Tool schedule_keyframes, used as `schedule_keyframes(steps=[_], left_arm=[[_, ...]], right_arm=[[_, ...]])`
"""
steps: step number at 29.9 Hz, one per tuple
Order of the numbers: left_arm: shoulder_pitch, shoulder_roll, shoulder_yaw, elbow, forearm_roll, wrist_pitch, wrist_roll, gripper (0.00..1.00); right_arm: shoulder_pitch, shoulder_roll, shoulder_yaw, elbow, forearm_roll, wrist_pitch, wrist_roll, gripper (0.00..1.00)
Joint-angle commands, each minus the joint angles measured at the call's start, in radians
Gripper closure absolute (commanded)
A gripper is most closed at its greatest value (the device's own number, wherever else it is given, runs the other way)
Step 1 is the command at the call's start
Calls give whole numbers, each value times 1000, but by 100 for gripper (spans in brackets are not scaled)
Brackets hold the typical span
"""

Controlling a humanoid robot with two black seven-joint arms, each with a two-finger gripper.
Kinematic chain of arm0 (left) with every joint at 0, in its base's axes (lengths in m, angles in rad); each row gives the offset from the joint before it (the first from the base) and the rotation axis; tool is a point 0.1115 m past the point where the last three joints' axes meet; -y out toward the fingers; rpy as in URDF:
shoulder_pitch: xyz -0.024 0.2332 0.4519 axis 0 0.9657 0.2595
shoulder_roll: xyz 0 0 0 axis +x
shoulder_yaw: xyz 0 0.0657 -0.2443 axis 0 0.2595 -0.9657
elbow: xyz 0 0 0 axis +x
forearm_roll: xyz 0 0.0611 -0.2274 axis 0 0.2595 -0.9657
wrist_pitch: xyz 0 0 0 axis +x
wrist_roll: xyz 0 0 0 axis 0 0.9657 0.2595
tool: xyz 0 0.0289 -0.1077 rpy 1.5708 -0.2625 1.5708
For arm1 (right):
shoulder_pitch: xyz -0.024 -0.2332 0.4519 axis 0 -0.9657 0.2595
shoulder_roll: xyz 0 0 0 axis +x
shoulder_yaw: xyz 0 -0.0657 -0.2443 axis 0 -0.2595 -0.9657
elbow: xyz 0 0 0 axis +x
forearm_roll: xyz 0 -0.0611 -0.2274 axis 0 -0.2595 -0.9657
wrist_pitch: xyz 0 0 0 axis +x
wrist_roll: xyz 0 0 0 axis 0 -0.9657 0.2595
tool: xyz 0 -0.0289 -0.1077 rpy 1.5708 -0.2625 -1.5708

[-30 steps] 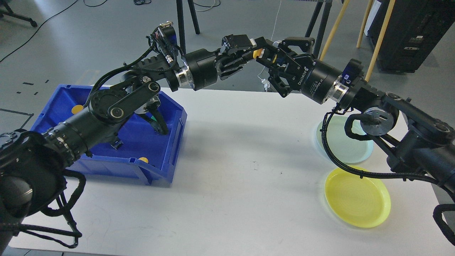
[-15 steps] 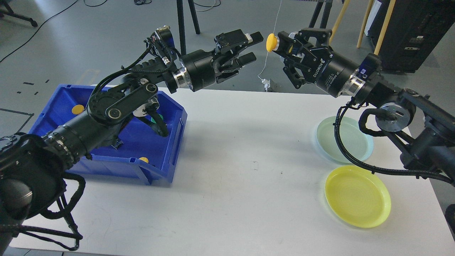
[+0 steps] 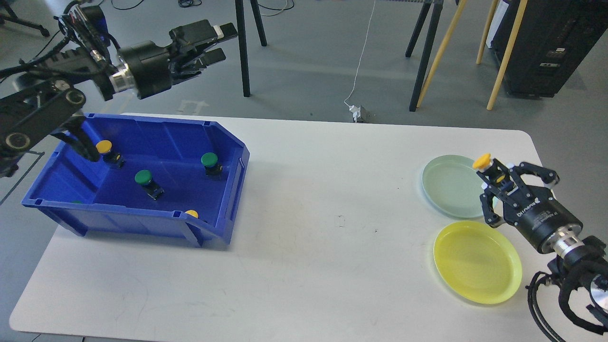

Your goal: Pass button and place on color plate

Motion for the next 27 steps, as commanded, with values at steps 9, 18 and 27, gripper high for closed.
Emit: schedule_keyframes(steps=[9,18,27], left_arm=[[-41,74,203,-104,845,0,0,10],[-36,1,340,65,864,0,0,10],[-24,-16,353,134,864,0,0,10]], right_arm=[[-157,98,-17,-4,80,-57,-4,84],[-165,98,-4,4,82,-23,-2,1],[-177,98,-3,5,82,78,-1,1]])
